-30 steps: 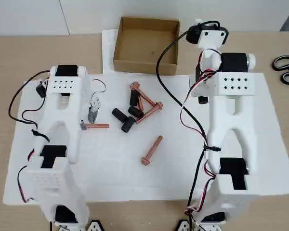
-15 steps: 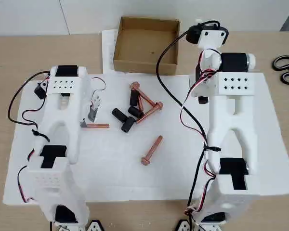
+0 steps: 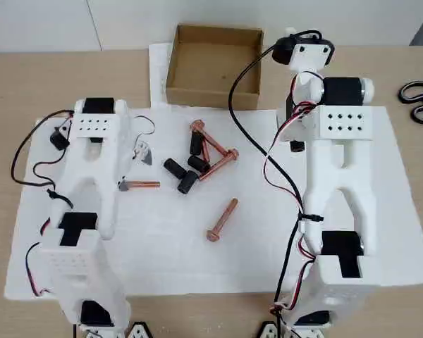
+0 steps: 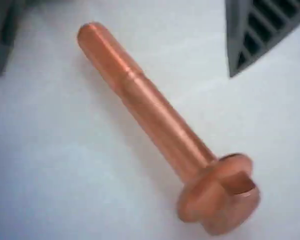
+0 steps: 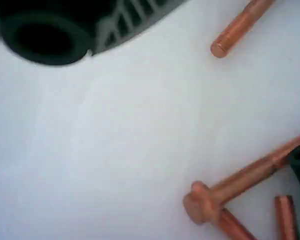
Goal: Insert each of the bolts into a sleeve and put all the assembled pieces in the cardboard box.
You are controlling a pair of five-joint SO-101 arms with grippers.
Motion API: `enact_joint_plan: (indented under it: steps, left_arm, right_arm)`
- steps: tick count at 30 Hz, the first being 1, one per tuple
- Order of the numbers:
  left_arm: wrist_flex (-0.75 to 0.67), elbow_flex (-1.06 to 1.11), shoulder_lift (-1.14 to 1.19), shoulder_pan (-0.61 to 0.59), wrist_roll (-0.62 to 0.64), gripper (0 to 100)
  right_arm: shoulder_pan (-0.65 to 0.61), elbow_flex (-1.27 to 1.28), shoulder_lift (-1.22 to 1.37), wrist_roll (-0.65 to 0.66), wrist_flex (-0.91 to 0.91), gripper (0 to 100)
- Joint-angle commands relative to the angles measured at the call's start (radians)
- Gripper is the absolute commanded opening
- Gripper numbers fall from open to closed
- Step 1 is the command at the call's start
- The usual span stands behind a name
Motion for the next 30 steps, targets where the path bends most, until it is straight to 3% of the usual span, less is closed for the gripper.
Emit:
enact_joint_plan:
  steps: [1,12,19,24,30]
  left_arm:
    - [-0.058,0.05,-0.008,-0.003,0.011,27]
    - [-0.104,0.085,-0.003,-0.063,0.011,27]
    - [-0.124,0.079,0.137,-0.063,0.011,15]
    - [-0.121,0.077,0.16,-0.063,0.011,14]
    - [-0.009,-0.039,0.16,-0.038,-0.012,14]
  right_arm:
    - [0.005,-0.051,-0.061,0.003,-0.015,0.4]
    - [0.002,-0.051,-0.061,0.002,-0.016,0.4]
    - [0.002,-0.051,-0.061,0.002,-0.016,0.4]
    - [0.004,-0.051,-0.061,0.002,-0.016,0.4]
    - [0.002,-0.051,-0.059,0.002,-0.018,0.4]
